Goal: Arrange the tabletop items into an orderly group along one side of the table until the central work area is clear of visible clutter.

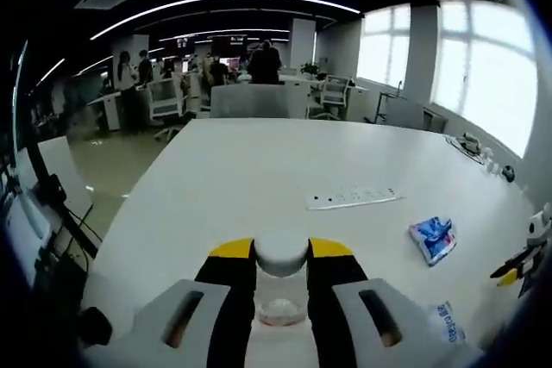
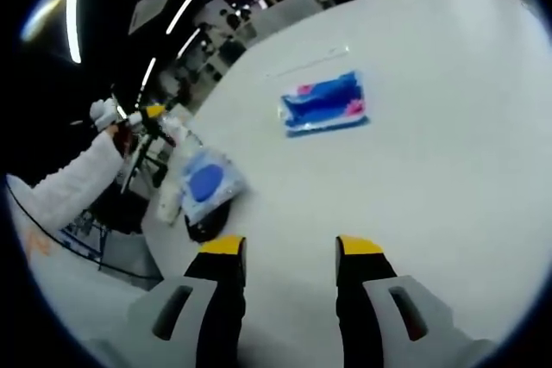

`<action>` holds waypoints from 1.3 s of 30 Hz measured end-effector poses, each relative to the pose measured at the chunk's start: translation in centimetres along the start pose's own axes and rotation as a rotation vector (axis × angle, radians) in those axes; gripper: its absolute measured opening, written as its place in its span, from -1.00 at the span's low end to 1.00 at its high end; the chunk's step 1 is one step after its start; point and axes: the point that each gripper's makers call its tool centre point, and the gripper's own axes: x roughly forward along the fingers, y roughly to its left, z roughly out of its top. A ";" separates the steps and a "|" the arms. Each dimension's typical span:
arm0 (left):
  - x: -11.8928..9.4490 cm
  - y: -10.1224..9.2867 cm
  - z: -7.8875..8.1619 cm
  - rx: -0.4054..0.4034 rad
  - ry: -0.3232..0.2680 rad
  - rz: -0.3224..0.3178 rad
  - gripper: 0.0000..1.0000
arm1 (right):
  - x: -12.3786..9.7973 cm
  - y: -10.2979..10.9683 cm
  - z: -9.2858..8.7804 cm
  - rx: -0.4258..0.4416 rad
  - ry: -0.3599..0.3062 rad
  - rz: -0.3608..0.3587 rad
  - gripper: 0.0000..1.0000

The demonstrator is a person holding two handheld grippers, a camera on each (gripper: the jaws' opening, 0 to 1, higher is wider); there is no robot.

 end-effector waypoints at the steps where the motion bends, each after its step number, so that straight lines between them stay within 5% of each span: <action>1: 0.3 -0.1 0.4 0.000 -0.003 -0.002 -0.61 | 0.0 -0.1 0.0 0.000 0.001 -0.002 -0.21; 9: 2.7 -0.4 2.2 0.020 -0.020 0.006 -0.61 | 0.0 -0.6 0.0 0.016 0.000 -0.017 -0.22; 20: 4.0 -0.7 -0.7 0.044 0.061 0.006 -0.60 | -0.1 -1.0 0.2 0.043 0.001 -0.026 -0.22; 28: 3.3 -0.1 -0.6 0.000 0.035 0.061 -0.60 | 0.1 -0.9 -0.1 0.034 0.014 -0.020 -0.22; 39: 2.6 -1.7 -0.9 0.098 -0.042 0.061 -0.59 | -0.1 -1.2 -0.1 0.078 -0.013 -0.008 -0.23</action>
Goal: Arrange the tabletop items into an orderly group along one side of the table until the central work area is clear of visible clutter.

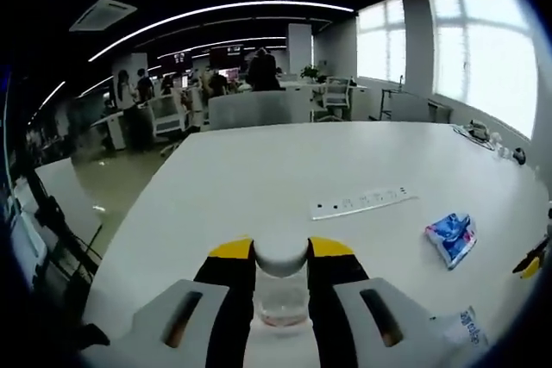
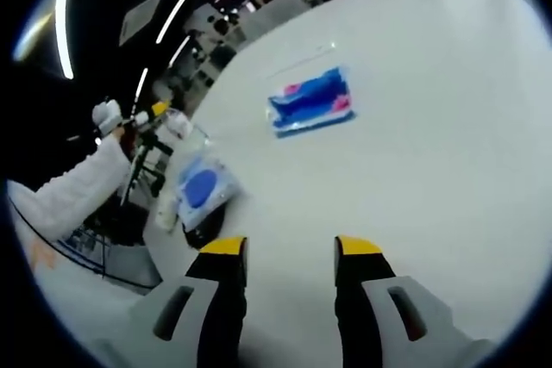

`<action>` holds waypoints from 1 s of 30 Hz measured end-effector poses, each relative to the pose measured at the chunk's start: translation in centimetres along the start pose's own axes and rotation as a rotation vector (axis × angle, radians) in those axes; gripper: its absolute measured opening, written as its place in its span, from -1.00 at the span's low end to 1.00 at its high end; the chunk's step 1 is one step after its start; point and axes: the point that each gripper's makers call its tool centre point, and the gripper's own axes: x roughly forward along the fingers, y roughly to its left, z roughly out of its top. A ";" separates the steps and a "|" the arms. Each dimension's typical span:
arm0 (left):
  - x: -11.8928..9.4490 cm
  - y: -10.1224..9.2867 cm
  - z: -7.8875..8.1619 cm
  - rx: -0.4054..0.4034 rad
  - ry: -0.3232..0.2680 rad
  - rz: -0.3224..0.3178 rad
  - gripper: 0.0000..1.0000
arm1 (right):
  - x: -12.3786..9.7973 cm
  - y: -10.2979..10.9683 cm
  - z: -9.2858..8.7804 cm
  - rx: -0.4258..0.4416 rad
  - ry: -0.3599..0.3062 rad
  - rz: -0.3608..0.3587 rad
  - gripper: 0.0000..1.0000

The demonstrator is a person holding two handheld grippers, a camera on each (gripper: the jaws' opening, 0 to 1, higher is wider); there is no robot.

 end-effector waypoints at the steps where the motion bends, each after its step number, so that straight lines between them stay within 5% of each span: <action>1: -0.1 0.2 0.0 -0.018 -0.007 0.007 -0.59 | 0.0 -0.1 0.0 0.003 0.000 0.000 -0.23; 17: -0.2 0.3 0.0 -0.025 0.002 0.023 -0.56 | -0.2 0.3 -0.1 0.056 -0.020 0.029 -0.24; 23: -0.7 0.7 -0.1 -0.066 0.015 0.031 -0.05 | -0.3 0.5 -0.1 0.053 -0.021 0.031 -0.24; 30: -2.4 0.8 -0.1 -0.133 -0.012 -0.018 0.26 | -0.1 1.0 -0.4 0.041 -0.011 0.040 -0.23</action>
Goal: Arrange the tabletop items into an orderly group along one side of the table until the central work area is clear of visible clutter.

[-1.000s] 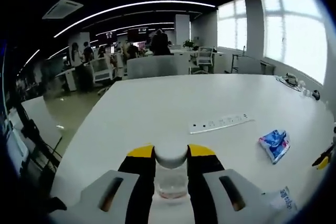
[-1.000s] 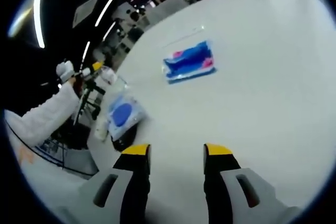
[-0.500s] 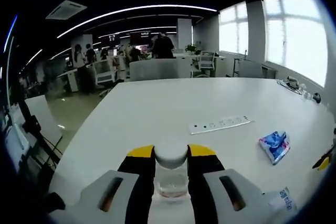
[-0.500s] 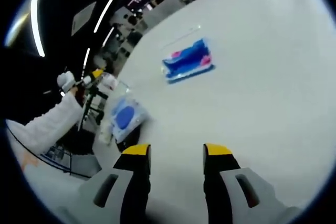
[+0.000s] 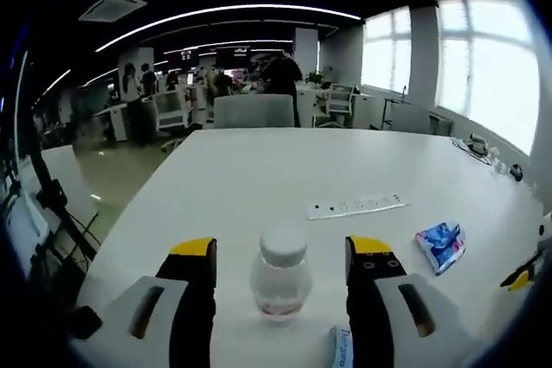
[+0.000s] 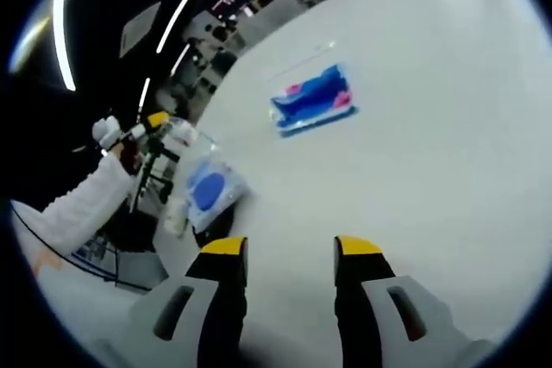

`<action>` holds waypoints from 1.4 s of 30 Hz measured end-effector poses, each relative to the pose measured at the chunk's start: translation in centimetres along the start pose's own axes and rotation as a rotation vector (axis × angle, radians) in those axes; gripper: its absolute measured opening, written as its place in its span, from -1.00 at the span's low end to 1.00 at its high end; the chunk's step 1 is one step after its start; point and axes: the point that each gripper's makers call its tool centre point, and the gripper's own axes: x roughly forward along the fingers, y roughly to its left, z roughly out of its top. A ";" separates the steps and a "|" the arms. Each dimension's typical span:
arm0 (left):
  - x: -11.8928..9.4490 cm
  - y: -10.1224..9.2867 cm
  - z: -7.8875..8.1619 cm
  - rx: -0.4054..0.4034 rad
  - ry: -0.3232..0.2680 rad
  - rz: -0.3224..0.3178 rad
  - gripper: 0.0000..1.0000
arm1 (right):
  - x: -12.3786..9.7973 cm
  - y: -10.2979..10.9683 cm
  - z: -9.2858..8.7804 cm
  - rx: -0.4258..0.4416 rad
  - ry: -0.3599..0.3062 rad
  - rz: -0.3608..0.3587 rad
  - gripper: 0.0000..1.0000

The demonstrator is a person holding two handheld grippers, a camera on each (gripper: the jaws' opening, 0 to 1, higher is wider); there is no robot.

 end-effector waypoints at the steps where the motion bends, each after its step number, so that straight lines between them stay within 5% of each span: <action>1: -0.6 0.1 -0.2 -0.038 0.001 -0.003 0.27 | 0.0 0.1 0.0 -0.001 0.001 0.003 -0.23; 6: -2.2 0.5 -1.7 -0.070 0.013 -0.007 0.42 | 0.1 0.8 -0.8 -0.020 0.022 0.021 -0.23; 19: -5.8 1.2 -6.7 -0.103 0.093 0.000 0.36 | -0.3 0.9 -3.1 -0.010 0.035 0.026 -0.23; 32: -8.3 0.7 -9.5 -0.073 0.162 -0.044 0.21 | 0.0 1.1 -2.7 -0.003 0.010 0.028 -0.23; 42: -9.6 0.2 -12.0 -0.127 0.184 -0.051 0.23 | -0.4 0.3 -2.1 0.033 -0.012 0.006 -0.23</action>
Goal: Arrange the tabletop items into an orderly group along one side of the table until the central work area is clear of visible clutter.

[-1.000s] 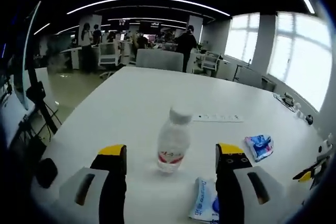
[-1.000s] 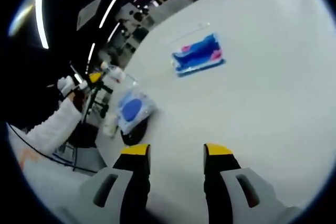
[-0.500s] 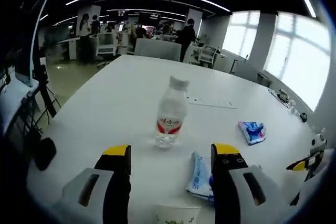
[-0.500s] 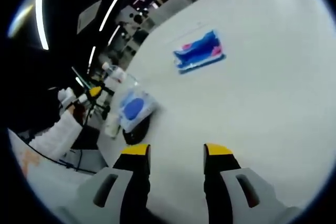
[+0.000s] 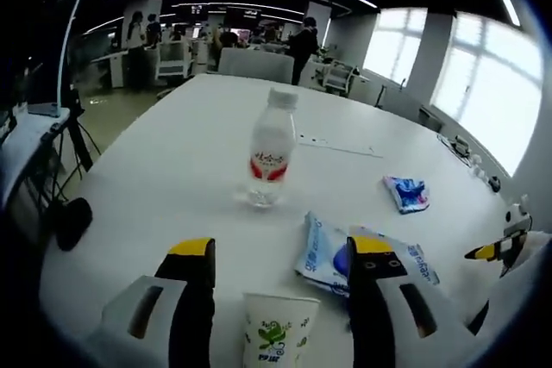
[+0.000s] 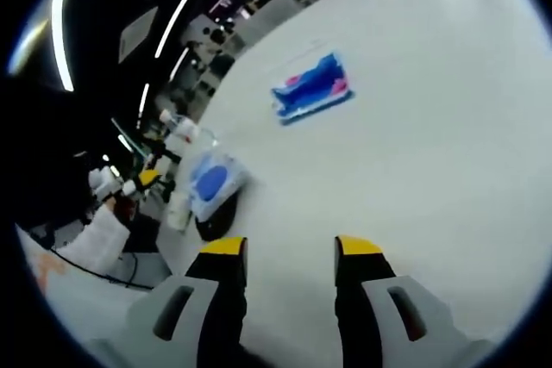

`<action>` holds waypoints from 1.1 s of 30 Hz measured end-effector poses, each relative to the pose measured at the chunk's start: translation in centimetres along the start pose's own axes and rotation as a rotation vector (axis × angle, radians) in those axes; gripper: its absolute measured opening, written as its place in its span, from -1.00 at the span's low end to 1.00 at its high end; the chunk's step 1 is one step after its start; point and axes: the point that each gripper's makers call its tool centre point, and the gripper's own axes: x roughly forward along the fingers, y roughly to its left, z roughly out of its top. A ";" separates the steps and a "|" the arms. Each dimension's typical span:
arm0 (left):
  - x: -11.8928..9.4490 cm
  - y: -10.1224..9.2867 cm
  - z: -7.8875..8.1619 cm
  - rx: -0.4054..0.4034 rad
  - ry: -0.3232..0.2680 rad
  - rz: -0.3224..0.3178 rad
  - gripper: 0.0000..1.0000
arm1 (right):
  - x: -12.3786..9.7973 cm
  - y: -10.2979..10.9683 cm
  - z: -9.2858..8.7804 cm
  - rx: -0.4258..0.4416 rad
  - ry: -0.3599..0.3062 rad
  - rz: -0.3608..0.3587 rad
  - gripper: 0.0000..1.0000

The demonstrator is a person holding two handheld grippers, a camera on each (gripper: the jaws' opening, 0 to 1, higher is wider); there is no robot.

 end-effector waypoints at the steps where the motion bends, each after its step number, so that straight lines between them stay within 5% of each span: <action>1: 0.0 0.0 -0.4 -0.001 0.007 -0.001 0.23 | 0.0 0.1 -0.1 -0.003 0.003 0.002 -0.23; 20: -1.6 -0.3 -5.7 -0.016 0.114 0.038 0.23 | 0.6 0.2 -0.9 0.008 0.041 0.005 -0.23; 33: -2.0 -1.2 -6.9 -0.024 0.150 0.043 0.19 | 0.7 0.6 -0.9 0.006 0.045 0.017 -0.23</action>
